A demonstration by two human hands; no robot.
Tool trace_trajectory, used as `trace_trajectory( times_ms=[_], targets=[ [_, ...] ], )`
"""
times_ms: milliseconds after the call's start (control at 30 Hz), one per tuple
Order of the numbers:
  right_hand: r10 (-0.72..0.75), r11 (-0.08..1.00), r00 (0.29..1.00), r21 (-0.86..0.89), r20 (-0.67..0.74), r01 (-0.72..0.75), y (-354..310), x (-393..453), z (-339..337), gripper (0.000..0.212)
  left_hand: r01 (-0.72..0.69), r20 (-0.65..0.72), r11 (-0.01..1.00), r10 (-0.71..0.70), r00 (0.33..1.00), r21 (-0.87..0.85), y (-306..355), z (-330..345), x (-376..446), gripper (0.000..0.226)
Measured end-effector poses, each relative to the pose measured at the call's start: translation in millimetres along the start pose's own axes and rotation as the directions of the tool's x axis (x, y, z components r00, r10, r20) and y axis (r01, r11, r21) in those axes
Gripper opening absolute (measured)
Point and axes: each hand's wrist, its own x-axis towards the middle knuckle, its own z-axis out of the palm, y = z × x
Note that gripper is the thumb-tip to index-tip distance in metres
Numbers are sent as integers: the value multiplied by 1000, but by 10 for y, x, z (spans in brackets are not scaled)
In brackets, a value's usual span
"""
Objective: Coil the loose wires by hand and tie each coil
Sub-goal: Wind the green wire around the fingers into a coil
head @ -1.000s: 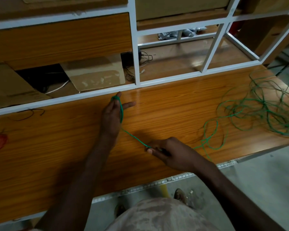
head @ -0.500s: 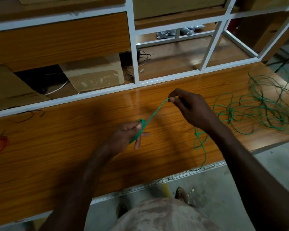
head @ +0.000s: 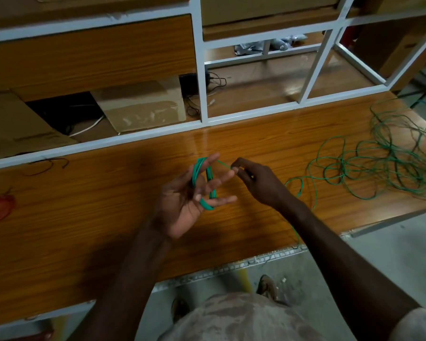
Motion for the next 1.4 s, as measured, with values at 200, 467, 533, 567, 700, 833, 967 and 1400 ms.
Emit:
trace_trajectory(
  times_ms=[200, 467, 533, 567, 700, 833, 967, 1400],
  targets=[
    [-5, 999, 990, 46, 141, -1, -89, -320, 354, 12, -41, -80, 989, 30, 996, -146, 28, 19, 74, 54],
    [-25, 1000, 964, 8, 265, 23, -512, -554, 328, 36, -76, -266, 984, 118, 957, 162, 108, -84, 182, 50],
    [-26, 999, 954, -23, 299, 35, -590, -603, 280, 40, -72, -316, 956, 164, 935, 283, 136, -105, 210, 46],
    [-20, 998, 949, -44, 315, 35, -612, -621, 259, 41, -63, -336, 934, 189, 923, 352, 139, -110, 227, 45],
    [-52, 989, 882, -97, 469, 109, -746, -653, 140, 32, -19, -302, 684, 347, 888, 729, 101, -173, 288, 45],
    [-128, 989, 853, -1, 506, 149, -919, -635, -96, 24, 47, -266, 481, 397, 878, 875, 11, -421, 316, 44],
    [-140, 989, 869, 25, 475, 145, -976, -555, -345, 22, 78, -228, 372, 379, 897, 925, -37, -497, 227, 35],
    [-85, 996, 995, -5, -46, 85, -426, 212, -681, 17, -9, -68, 892, 44, 997, 452, -229, 27, -123, 43]
  ],
)
